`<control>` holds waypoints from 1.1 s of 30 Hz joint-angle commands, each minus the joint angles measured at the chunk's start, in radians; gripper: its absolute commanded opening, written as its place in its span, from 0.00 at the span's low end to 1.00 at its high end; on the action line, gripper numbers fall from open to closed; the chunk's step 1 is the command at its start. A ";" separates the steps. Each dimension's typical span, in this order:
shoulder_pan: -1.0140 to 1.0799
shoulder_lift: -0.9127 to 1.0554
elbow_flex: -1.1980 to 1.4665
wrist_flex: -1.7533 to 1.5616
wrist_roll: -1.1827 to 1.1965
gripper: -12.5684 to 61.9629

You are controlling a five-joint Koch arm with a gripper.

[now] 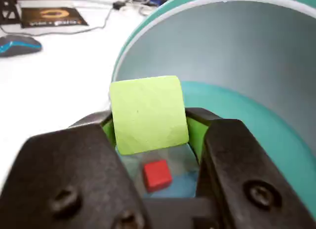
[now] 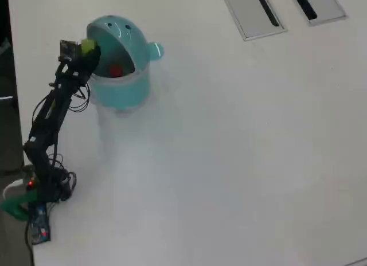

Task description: Grasp RGB lego blocks and put them in the bin one by one.

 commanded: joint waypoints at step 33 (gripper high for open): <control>-0.190 0.403 0.371 0.040 -0.071 0.61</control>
